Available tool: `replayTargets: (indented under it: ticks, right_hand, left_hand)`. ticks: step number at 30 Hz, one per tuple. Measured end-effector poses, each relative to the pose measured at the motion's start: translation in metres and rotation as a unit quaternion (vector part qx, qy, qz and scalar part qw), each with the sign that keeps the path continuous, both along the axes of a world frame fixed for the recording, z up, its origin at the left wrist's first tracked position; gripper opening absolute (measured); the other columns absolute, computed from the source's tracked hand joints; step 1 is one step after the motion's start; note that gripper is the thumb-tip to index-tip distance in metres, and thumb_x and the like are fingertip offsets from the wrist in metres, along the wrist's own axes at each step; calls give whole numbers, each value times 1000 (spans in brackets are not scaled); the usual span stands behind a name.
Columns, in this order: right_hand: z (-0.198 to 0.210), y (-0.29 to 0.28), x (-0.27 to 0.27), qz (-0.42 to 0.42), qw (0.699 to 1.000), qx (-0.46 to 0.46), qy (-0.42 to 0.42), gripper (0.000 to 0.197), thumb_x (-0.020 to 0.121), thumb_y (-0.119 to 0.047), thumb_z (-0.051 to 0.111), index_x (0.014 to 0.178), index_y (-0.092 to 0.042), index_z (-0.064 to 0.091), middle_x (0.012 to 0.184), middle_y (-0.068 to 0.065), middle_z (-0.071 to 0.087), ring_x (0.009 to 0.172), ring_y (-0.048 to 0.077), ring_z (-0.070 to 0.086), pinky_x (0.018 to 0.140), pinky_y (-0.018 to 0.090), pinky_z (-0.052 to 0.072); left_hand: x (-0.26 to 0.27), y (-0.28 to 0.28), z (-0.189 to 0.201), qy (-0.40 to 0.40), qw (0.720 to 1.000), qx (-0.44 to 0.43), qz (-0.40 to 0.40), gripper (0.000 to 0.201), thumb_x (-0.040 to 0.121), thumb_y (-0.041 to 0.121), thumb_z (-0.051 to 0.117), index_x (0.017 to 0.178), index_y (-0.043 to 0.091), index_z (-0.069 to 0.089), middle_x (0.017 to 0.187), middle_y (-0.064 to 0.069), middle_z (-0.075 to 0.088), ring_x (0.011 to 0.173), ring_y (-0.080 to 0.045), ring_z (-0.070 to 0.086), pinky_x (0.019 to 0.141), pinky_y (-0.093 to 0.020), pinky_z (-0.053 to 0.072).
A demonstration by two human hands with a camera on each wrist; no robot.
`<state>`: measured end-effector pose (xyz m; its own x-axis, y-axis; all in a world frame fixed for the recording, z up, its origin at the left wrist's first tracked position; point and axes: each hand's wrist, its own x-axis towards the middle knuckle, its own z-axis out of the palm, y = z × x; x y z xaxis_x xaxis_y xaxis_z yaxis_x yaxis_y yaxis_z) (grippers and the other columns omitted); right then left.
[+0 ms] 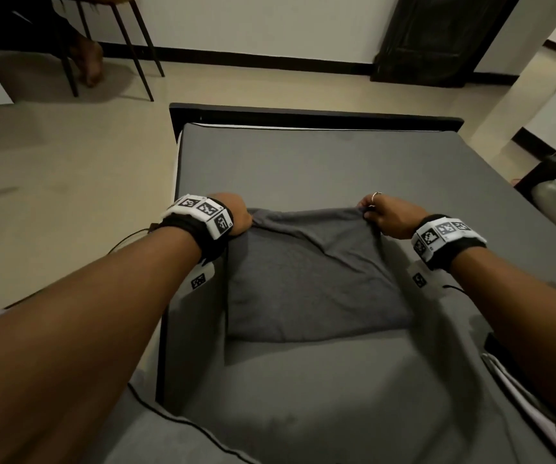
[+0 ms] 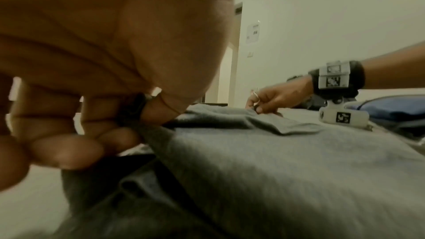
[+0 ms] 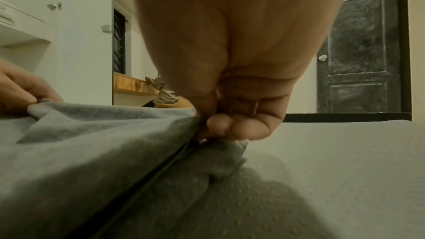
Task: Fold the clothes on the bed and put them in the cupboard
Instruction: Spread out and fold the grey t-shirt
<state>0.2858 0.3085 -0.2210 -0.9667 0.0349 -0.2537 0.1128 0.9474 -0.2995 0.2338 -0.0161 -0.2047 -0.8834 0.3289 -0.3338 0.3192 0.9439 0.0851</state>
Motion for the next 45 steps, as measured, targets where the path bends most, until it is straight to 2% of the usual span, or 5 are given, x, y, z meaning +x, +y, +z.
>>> replayTargets:
  ticks: [5, 11, 21, 31, 45]
  right_hand:
    - [-15, -13, -1, -48, 990, 121, 62, 45, 97, -13, 52, 141, -18, 49, 136, 14, 57, 120, 36, 56, 100, 43, 47]
    - [-4, -94, 55, 203, 939, 150, 235, 40, 91, -38, 56, 125, -16, 61, 121, 10, 56, 104, 29, 55, 87, 40, 48]
    - [-41, -57, 25, 151, 980, 106, -73, 141, 48, -105, 41, 161, -29, 1, 168, -2, -7, 154, 28, -8, 121, 59, 1]
    - [-40, -36, 39, 58, 982, 166, -66, 132, 52, -108, 11, 159, -34, -11, 167, 0, -17, 154, 28, -13, 122, 56, -5]
    - [-49, -23, 126, 85, 981, 141, -103, 133, 55, -107, 20, 155, -32, -23, 160, -8, -30, 152, 22, -18, 124, 50, -2]
  left_hand:
    - [0, 0, -15, 153, 987, -27, 28, 22, 94, 20, 50, 113, 12, 57, 118, -14, 61, 106, -35, 59, 87, -43, 51]
    - [51, 41, -15, 137, 965, 104, -200, 15, 90, 26, 52, 100, 16, 57, 109, -10, 62, 101, -32, 61, 78, -41, 48]
    - [38, 18, -76, -8, 994, 33, -104, 130, 54, 99, 47, 158, 34, 4, 166, 9, -9, 152, -23, -11, 115, -68, -1]
    - [33, 0, -53, 137, 984, -4, -111, 127, 59, 103, 12, 158, 26, -6, 164, -7, -20, 149, -38, -20, 112, -69, -8]
    - [101, 11, -65, -48, 956, -88, -275, 152, 43, 95, 62, 155, 30, -18, 162, 1, -28, 148, -33, -24, 110, -70, -12]
